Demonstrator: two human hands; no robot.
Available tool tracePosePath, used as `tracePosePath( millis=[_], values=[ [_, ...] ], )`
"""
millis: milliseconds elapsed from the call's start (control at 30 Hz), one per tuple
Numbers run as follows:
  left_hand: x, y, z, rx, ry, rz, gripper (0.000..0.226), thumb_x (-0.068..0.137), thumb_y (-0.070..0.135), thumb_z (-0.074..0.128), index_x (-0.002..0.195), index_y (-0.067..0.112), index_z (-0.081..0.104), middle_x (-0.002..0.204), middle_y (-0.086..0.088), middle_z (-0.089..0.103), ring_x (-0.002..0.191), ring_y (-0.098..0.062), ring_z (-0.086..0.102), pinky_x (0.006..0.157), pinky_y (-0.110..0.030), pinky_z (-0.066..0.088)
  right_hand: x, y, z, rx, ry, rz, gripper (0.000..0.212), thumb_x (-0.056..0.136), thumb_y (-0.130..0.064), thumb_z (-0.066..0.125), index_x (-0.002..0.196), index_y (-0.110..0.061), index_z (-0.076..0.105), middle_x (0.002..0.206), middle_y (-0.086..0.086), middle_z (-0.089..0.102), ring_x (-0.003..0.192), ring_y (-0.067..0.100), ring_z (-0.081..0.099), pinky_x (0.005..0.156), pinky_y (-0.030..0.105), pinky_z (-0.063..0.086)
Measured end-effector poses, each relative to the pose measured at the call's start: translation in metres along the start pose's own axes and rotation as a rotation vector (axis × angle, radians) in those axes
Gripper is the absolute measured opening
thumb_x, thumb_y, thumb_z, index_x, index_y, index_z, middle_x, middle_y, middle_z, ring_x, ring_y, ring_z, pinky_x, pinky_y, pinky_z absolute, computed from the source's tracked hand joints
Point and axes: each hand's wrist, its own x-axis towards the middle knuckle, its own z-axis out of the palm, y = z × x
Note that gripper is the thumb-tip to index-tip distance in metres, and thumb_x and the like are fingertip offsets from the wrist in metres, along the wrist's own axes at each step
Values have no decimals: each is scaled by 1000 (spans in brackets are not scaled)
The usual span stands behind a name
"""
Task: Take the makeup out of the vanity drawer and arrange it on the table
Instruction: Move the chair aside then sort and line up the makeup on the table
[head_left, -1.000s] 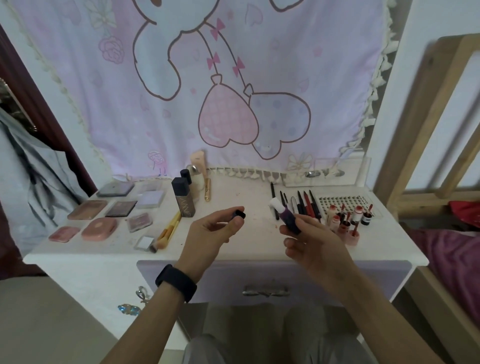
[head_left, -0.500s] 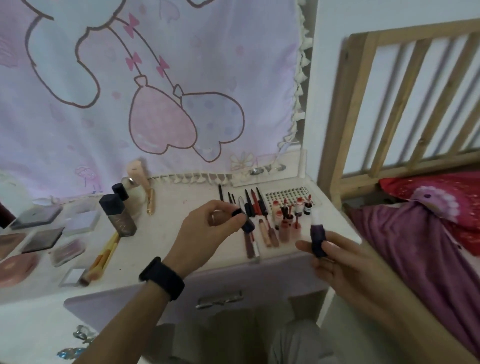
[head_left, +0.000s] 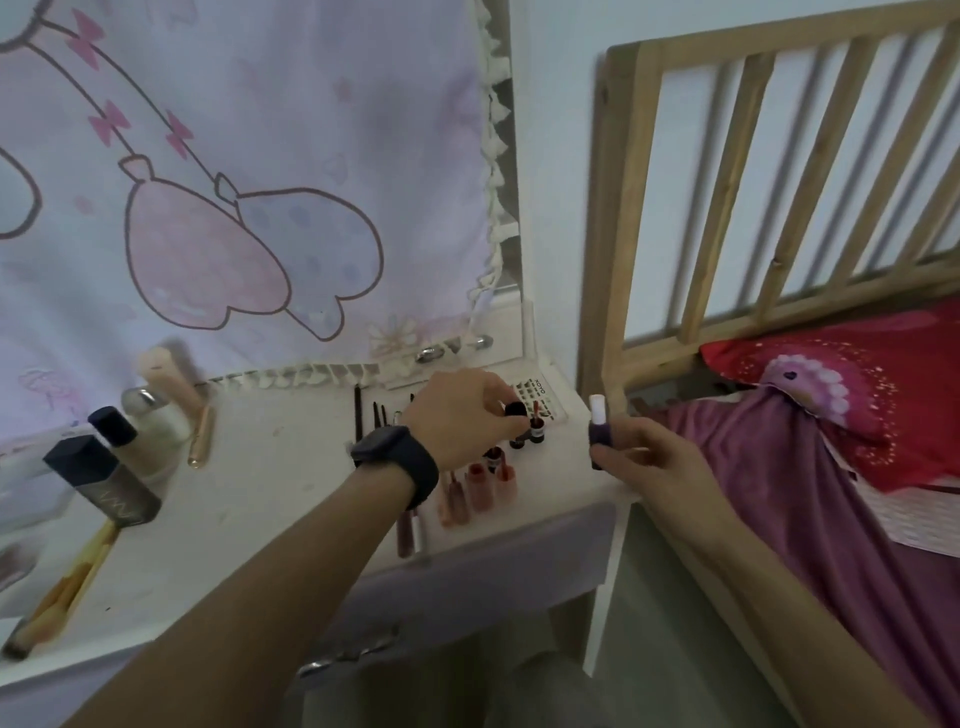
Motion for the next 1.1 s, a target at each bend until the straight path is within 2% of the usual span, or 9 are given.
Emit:
tracePosePath(
  millis=[100,233,300,433,600,700,833,967,1100],
  values=[
    [10,4,10,202,-33,3,28,82,52,67,101,33,72,90,14,71,80,-9,66,75,-34,58,15,7,9,-140,34,-86,15,86,-17,78,96,-29,74,90,-21,72,79,-4,66,69,8,46],
    [18,6,16,399,-37,52,27,83,56,62,97,33,68,88,13,70,78,-10,63,70,-29,50,30,14,21,-323,48,-90,18,85,-30,76,100,-37,69,94,-43,61,85,-4,62,74,17,49],
    [22,7,18,478,-23,80,27,84,56,60,93,32,68,85,12,68,77,-12,61,69,-29,42,34,19,26,-368,27,-115,17,85,-33,75,99,-39,68,94,-47,59,87,-8,60,73,19,48],
    [29,6,23,586,-61,92,31,84,58,60,95,32,73,86,10,66,87,-17,56,86,-35,36,37,27,34,-461,11,-169,24,89,-37,69,113,-39,68,96,-31,67,86,-7,60,69,12,43],
    [30,2,31,612,-113,102,35,79,62,63,90,31,75,85,8,66,90,-18,53,81,-35,31,36,29,37,-516,29,-178,31,92,-41,65,122,-38,66,109,-21,70,88,3,61,81,34,53],
    [32,0,34,594,-118,98,35,79,62,62,89,31,76,82,8,66,89,-18,54,80,-35,30,34,31,37,-534,36,-185,30,92,-41,65,122,-38,66,108,-21,71,92,6,60,80,33,51],
    [32,1,36,598,-101,109,34,78,61,63,85,30,75,77,9,66,79,-16,58,77,-34,30,29,33,40,-594,91,-213,26,91,-41,67,116,-37,69,101,-20,70,91,9,55,69,27,38],
    [31,1,36,592,-85,96,34,79,60,64,89,29,74,80,9,68,79,-16,60,78,-34,30,26,30,43,-592,109,-210,22,90,-39,67,112,-35,71,100,-18,72,93,15,58,78,36,48],
    [30,-1,36,579,-68,95,33,79,59,66,93,30,73,82,9,68,84,-16,62,82,-35,29,24,29,43,-614,106,-217,22,92,-38,67,112,-32,72,102,-14,73,94,17,60,81,38,48]
  ],
)
